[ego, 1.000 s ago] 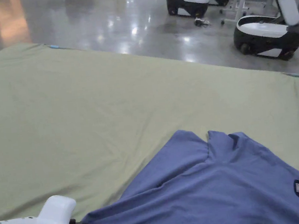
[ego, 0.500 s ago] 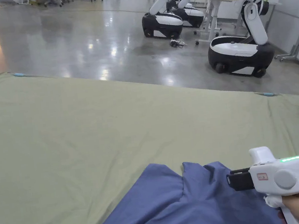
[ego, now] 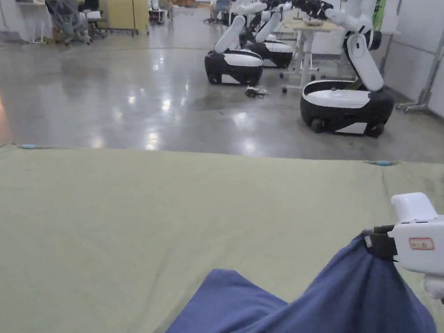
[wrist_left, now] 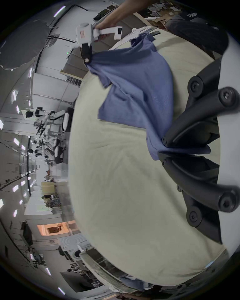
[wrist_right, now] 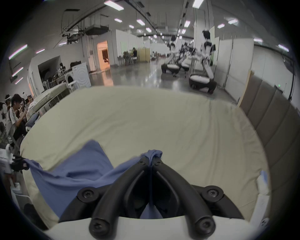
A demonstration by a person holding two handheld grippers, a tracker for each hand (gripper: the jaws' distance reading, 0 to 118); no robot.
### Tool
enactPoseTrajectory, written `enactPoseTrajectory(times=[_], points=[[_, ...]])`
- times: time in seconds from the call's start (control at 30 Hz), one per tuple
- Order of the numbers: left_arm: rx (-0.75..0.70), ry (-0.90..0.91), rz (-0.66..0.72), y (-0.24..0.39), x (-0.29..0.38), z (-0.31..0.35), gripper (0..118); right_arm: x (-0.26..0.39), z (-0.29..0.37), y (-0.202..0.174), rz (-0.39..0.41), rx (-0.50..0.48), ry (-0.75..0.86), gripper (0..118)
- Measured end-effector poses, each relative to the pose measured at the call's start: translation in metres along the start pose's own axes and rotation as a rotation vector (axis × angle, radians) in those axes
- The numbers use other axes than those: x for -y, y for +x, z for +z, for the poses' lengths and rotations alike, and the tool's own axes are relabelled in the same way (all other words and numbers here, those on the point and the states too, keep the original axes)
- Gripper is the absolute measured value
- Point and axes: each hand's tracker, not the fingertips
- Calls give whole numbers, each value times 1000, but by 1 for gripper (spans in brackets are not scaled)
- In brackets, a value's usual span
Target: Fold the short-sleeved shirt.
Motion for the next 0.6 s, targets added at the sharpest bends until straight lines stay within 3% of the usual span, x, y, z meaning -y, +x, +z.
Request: enactPoseTrajectory(times=[0.3,0.43,0.6], points=[[-30,245,-40,7,-152,26,7,-122,147,34,-66,89,320,2],[-77,362,-82,16,-226,46,7,-173,189,51,-68,86,499,2],[-121,503,-107,28,-309,82,6,-234,227,63,-110,126,605,2]])
